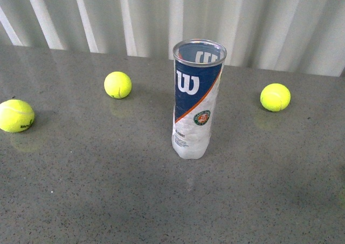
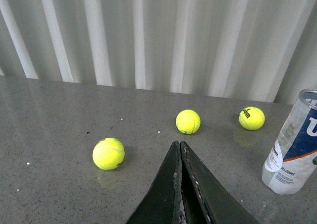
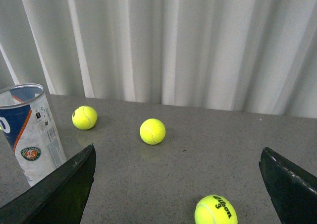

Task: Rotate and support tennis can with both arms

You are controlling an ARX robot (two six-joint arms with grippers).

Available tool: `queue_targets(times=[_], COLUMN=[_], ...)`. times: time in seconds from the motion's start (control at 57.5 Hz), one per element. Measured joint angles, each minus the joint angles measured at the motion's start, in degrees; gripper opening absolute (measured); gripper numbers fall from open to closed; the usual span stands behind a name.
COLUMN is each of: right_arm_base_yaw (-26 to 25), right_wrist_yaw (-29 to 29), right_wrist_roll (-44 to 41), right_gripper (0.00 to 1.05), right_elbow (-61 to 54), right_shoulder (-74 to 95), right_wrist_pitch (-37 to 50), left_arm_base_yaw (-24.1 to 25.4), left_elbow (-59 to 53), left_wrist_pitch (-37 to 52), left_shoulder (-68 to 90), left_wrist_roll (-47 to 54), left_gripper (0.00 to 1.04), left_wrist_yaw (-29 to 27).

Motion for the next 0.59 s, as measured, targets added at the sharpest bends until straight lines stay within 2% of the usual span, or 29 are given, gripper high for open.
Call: queue_targets(times=[0.104, 0.47, 0.487, 0.592], right_arm_base_yaw=[0.00, 0.00, 0.00, 0.00], right_wrist_yaw=[0.00, 0.00, -0.02, 0.00], right_wrist_roll=[0.00, 0.02, 0.02, 0.02], right_gripper=[0.98, 0.98, 0.98, 0.98], right_elbow=[0.00, 0.00, 0.00, 0.00], right_shoulder=[0.00, 0.00, 0.00, 0.00], right_wrist_pitch=[0.00, 0.00, 0.00, 0.00], left_arm_base_yaw=[0.00, 0.00, 0.00, 0.00], left_elbow=[0.00, 0.00, 0.00, 0.00], left_wrist_pitch=[-8.98, -9.57, -9.57, -9.60], left_shoulder=[-7.96, -9.62, -9.62, -9.62], left_wrist_roll=[0.00, -0.02, -0.04, -0.02], left_gripper=[0.04, 0.04, 0.05, 0.24], left_wrist_yaw=[0.00, 0.00, 0.00, 0.00])
